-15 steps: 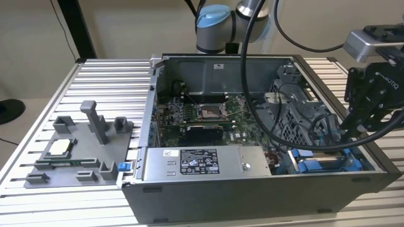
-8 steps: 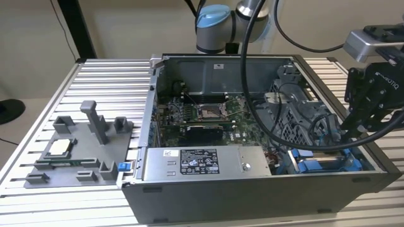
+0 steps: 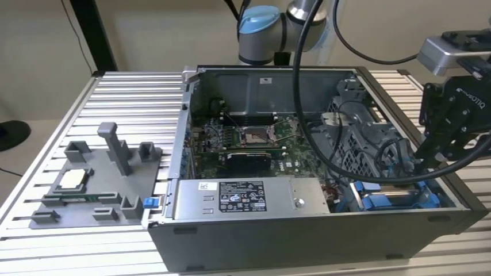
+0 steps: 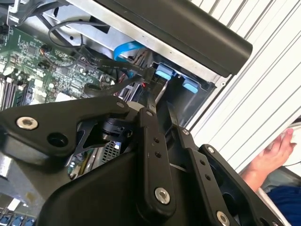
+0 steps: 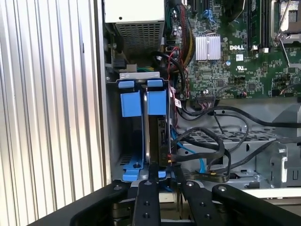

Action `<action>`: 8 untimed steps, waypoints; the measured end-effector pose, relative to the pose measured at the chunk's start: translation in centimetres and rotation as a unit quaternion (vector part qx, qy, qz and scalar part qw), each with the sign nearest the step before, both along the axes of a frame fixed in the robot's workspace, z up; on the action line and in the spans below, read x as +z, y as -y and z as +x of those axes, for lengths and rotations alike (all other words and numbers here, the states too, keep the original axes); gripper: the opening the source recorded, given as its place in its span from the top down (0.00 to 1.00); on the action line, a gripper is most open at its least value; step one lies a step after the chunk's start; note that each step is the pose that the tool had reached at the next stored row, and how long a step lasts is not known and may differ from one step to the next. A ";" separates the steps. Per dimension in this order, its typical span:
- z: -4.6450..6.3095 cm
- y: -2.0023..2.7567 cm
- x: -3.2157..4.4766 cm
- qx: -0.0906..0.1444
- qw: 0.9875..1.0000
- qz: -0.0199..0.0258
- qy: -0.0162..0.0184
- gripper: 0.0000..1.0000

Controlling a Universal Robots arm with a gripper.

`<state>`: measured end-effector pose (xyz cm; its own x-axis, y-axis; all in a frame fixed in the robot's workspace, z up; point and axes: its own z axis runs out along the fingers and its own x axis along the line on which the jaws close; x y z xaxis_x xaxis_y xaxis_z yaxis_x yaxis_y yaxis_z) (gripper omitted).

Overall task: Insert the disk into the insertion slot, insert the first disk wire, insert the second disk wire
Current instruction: 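Insert the second disk wire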

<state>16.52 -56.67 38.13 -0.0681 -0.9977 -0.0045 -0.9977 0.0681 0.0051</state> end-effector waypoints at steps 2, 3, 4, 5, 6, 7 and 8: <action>0.0 0.00 0.00 0.000 1.000 -0.001 0.000 1.00; 0.0 0.00 0.00 0.000 1.000 -0.002 0.000 1.00; 0.0 0.00 0.00 0.000 1.000 -0.002 0.000 1.00; 0.0 0.00 0.00 0.000 1.000 -0.002 0.000 1.00; 0.0 0.00 0.00 0.000 1.000 -0.002 0.000 1.00; 0.0 0.00 0.00 0.000 1.000 -0.002 0.000 1.00; 0.0 0.00 0.00 0.000 1.000 -0.002 0.000 1.00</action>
